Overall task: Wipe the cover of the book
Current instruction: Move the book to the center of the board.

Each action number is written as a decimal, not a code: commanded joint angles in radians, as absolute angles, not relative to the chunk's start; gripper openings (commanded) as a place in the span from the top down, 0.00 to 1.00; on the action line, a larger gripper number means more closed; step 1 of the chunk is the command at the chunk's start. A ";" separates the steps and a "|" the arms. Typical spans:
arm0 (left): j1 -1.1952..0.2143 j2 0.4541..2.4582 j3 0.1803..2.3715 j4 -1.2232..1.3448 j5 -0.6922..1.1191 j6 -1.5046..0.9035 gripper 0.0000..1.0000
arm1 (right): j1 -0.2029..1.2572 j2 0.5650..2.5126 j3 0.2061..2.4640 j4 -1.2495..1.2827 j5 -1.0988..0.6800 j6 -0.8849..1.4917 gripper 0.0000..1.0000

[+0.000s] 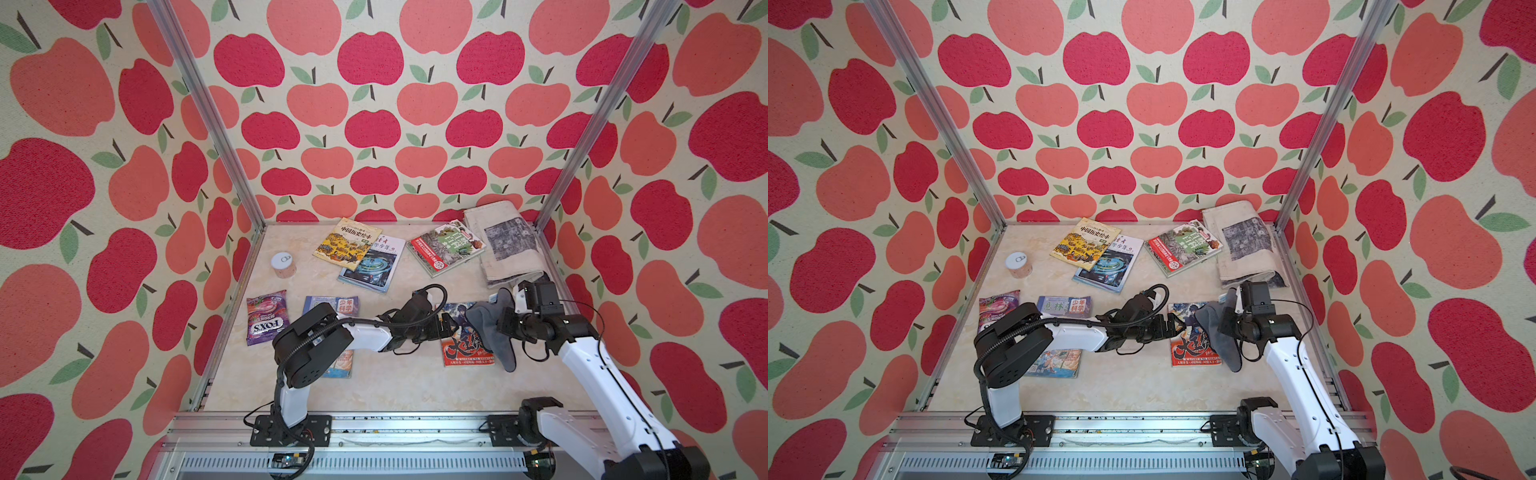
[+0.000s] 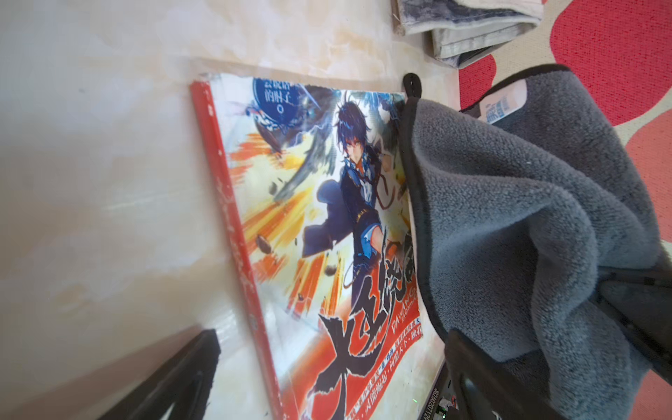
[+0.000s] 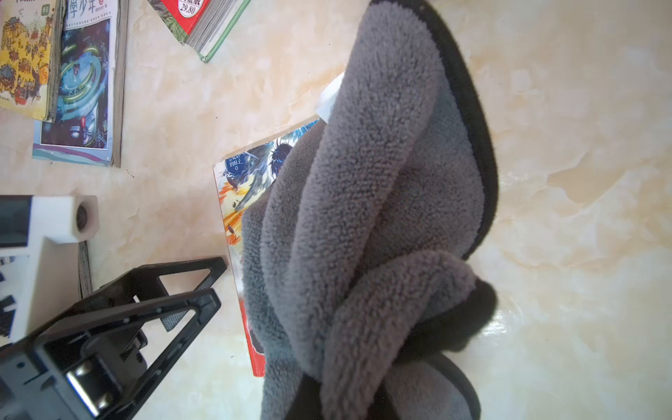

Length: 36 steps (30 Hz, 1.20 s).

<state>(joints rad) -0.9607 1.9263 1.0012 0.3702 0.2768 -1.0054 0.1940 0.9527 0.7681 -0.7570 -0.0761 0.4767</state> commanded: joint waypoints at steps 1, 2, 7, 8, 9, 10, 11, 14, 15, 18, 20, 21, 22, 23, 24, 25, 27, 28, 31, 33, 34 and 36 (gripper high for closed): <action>-0.973 1.993 1.063 0.377 0.289 -1.020 0.01 | 0.189 0.924 0.787 -0.762 -0.077 0.489 1.00; -0.973 2.011 1.075 0.397 0.296 -1.027 0.01 | 0.191 0.922 0.787 -0.764 -0.072 0.488 1.00; -0.992 2.106 1.211 0.370 0.323 -1.039 0.01 | 0.189 0.951 0.786 -0.762 -0.062 0.485 1.00; -1.001 2.119 1.238 0.360 0.324 -1.039 0.01 | 0.190 0.955 0.781 -0.755 -0.064 0.488 1.00; -1.012 2.134 1.262 0.356 0.326 -1.042 0.01 | 0.190 0.956 0.773 -0.747 -0.064 0.495 1.00; -1.022 2.144 1.279 0.364 0.329 -1.055 0.01 | 0.190 0.956 0.762 -0.739 -0.060 0.498 1.00; -1.029 2.150 1.284 0.388 0.333 -1.067 0.01 | 0.189 0.957 0.752 -0.734 -0.055 0.500 1.00; -1.042 2.138 1.265 0.439 0.333 -1.095 0.01 | 0.189 0.961 0.721 -0.722 -0.043 0.502 1.00; -1.040 2.117 1.243 0.444 0.322 -1.097 0.01 | 0.190 0.962 0.713 -0.720 -0.042 0.505 1.00; -1.026 2.035 1.158 0.421 0.307 -1.107 0.01 | 0.190 0.959 0.691 -0.712 -0.041 0.509 1.00; -1.026 1.989 1.115 0.392 0.297 -1.113 0.01 | 0.189 0.963 0.690 -0.702 -0.033 0.508 1.00; -1.031 1.974 1.102 0.373 0.292 -1.115 0.01 | 0.189 0.971 0.696 -0.696 -0.030 0.508 1.00; -1.039 1.970 1.094 0.371 0.292 -1.114 0.01 | 0.189 0.983 0.704 -0.686 -0.030 0.506 1.00; -1.044 1.971 1.092 0.376 0.297 -1.114 0.01 | 0.189 0.998 0.713 -0.677 -0.031 0.506 1.00; -1.046 1.975 1.092 0.383 0.303 -1.115 0.01 | 0.189 1.015 0.725 -0.670 -0.034 0.508 1.00; -1.044 1.968 1.083 0.387 0.303 -1.117 0.01 | 0.189 1.032 0.736 -0.660 -0.042 0.510 1.00; -1.026 1.917 1.037 0.386 0.278 -1.100 0.01 | 0.190 1.055 0.754 -0.646 -0.063 0.515 1.00; -1.012 1.868 1.004 0.361 0.257 -1.077 0.01 | 0.192 1.064 0.758 -0.638 -0.080 0.517 1.00; -0.965 1.681 0.920 0.175 0.148 -0.971 0.01 | 0.233 1.089 0.758 -0.603 -0.101 0.507 1.00; -0.936 1.558 0.882 0.007 0.057 -0.906 0.01 | 0.304 1.112 0.763 -0.578 -0.085 0.499 1.00; -0.917 1.488 0.865 -0.085 0.006 -0.881 0.01 | 0.345 1.127 0.769 -0.568 -0.077 0.498 1.00; -0.868 1.373 0.817 -0.221 -0.077 -0.861 0.01 | 0.422 1.157 0.779 -0.528 -0.088 0.510 1.00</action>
